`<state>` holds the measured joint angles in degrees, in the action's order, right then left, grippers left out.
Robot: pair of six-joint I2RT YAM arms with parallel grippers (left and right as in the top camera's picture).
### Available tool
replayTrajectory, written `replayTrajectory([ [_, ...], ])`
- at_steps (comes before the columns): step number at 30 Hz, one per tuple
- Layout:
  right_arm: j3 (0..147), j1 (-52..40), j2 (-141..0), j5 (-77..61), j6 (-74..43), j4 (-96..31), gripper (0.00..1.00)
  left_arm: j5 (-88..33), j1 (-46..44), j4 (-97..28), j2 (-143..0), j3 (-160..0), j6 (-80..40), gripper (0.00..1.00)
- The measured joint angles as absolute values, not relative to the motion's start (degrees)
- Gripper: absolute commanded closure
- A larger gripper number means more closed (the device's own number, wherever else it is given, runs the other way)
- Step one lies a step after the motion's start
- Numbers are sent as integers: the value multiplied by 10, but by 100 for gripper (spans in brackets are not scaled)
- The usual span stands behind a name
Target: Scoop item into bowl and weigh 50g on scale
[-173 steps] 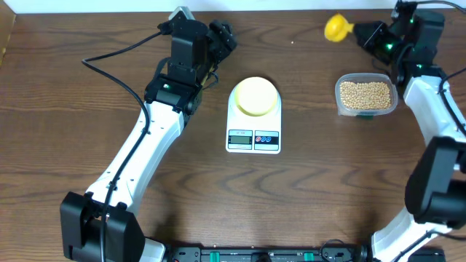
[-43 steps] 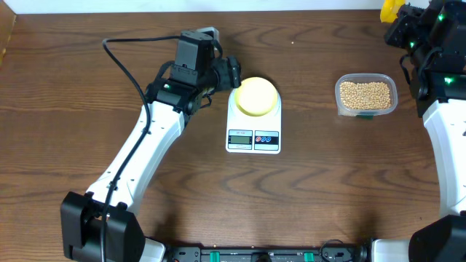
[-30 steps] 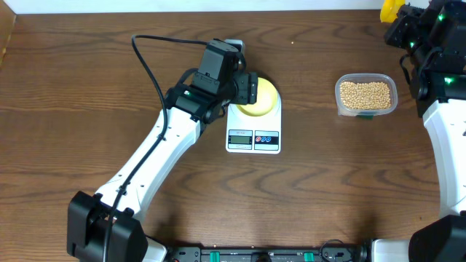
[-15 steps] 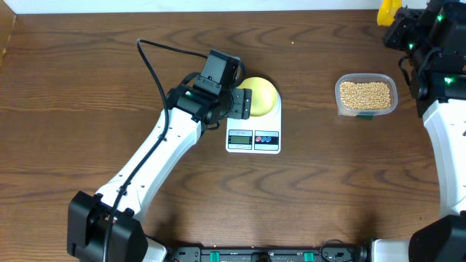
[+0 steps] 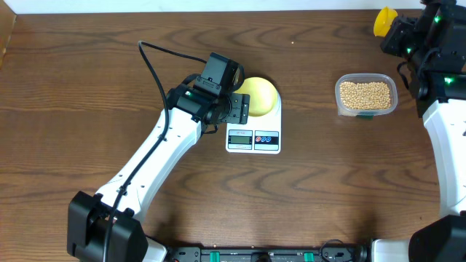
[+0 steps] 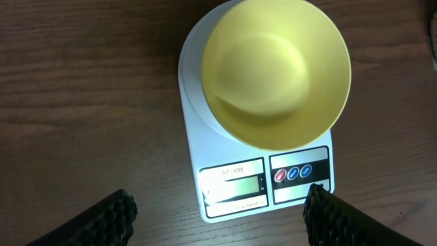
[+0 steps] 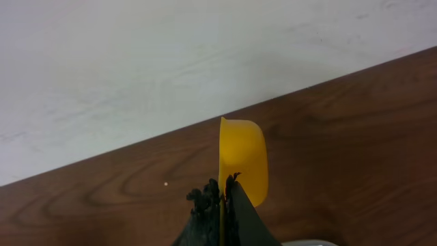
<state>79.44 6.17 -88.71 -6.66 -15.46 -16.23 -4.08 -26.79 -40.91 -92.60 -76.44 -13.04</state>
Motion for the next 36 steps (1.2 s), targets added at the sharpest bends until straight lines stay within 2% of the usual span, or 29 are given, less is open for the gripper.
replayTrajectory([
  [13,794,62,-887,-67,-155,-167,99,-41,-269,-420,-926,-764,-116,20],
  [23,794,62,-887,-67,-155,-164,99,5,-310,-432,-928,-764,-85,20],
  [36,794,62,-887,-67,-155,-164,99,18,-330,-438,-998,-764,-84,20],
])
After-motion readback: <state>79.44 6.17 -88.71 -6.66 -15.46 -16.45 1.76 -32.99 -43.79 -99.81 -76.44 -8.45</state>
